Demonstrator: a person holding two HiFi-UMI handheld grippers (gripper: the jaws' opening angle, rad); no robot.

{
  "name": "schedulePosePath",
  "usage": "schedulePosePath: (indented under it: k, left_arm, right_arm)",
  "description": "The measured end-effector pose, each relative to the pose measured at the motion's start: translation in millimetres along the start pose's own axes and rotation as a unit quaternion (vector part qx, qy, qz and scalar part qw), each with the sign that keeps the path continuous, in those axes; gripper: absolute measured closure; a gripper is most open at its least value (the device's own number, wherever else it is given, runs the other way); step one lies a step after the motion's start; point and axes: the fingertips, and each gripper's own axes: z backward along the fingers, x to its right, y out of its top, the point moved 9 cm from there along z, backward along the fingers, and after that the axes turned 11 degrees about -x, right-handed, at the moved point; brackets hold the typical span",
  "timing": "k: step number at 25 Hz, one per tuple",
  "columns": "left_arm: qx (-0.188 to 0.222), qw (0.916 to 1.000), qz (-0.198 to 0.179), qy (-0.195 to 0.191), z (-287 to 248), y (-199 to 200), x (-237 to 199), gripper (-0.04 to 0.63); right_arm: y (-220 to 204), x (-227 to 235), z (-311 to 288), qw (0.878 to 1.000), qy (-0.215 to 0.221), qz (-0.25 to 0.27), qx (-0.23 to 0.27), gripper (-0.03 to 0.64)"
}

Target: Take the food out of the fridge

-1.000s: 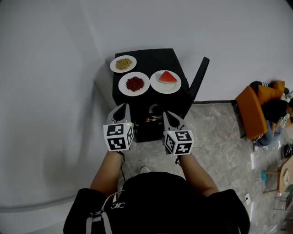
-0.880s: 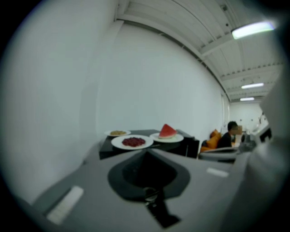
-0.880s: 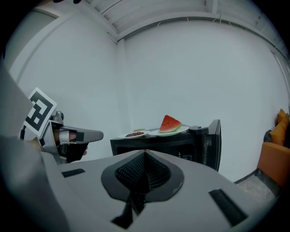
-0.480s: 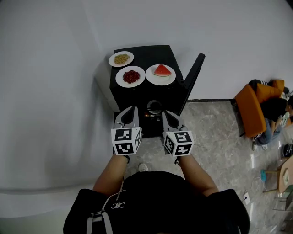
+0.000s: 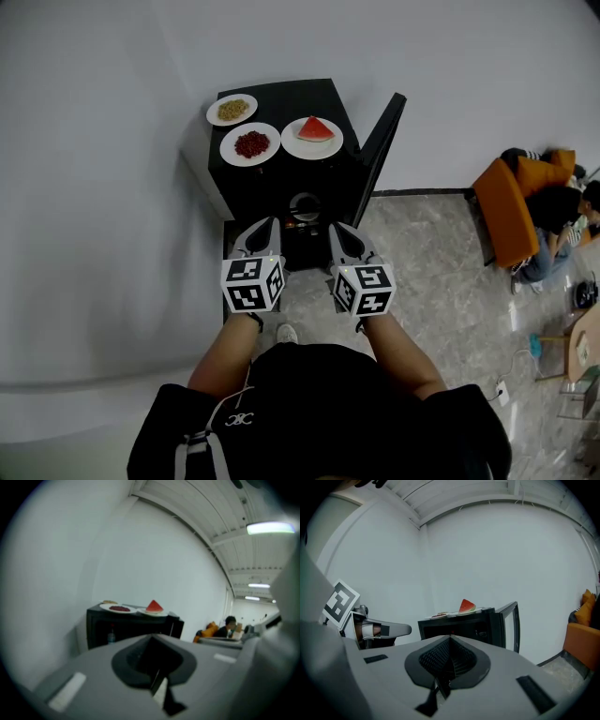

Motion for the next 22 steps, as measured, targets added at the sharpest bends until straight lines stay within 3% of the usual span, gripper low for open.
schedulePosePath:
  k: [6, 13, 22]
  left_arm:
    - [-0.051, 0.9973, 0.042, -0.031, -14.5, -33.6, 12.8, 0.595]
    - [-0.08, 0.9949, 0.057, -0.024, -33.3, -83.2, 15.6, 0.595]
    - [-0.085, 0.9951, 0.052, -0.007, -120.3, -230.8, -39.2, 0.595]
  right_arm:
    - [-21.6, 11.0, 4.5, 1.0, -0.004, -0.011, -0.025, 0.624]
    - [-73.3, 28.8, -18.4, 0.997, 0.005, 0.003, -0.081, 0.624]
    - [-221.5, 58.2, -129.1, 0.993, 0.003, 0.036, -0.117, 0.624]
